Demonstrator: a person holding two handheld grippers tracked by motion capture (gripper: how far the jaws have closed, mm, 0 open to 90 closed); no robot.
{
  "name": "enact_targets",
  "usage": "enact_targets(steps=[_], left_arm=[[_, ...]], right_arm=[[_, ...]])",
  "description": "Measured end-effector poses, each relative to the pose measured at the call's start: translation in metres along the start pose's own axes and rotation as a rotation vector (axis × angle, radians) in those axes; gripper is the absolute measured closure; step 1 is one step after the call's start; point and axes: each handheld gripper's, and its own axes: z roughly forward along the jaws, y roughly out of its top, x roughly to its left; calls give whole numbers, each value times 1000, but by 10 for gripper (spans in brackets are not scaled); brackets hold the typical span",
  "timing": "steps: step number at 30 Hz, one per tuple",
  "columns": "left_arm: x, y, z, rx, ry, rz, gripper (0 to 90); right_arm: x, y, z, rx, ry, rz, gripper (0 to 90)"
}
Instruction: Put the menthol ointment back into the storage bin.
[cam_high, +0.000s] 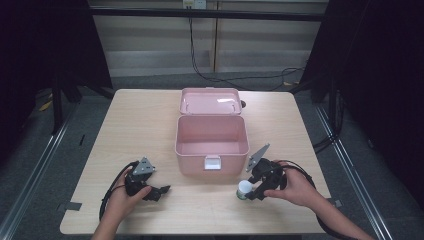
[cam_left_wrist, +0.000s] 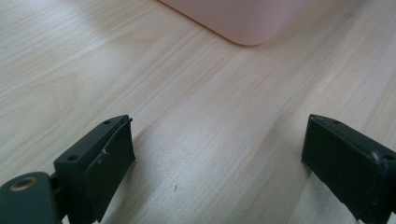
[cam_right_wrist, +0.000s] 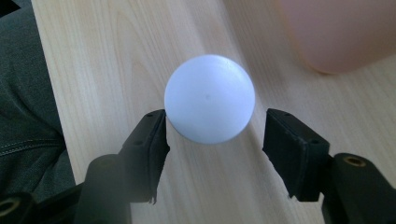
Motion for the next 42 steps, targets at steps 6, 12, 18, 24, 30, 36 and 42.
enact_targets(steps=[6, 12, 18, 24, 30, 36, 42], left_arm=[[0, 0, 0, 0, 0, 0, 84], [0, 0, 0, 1, 2, 4, 84], [0, 0, 0, 0, 1, 2, 85], [0, 0, 0, 0, 0, 0, 85], [0, 0, 0, 0, 0, 0, 84], [0, 0, 0, 0, 2, 4, 84], [0, 0, 0, 0, 0, 0, 85]], right_arm=[[3, 9, 1, 7, 0, -11, 449], [5, 16, 3, 38, 0, -18, 481], [6, 20, 4, 73, -16, -30, 502], [9, 24, 2, 104, -9, -34, 504], [10, 27, -6, 120, -12, -26, 504], [9, 31, -20, 128, -14, -32, 505], [9, 40, -38, 123, -15, -19, 505]])
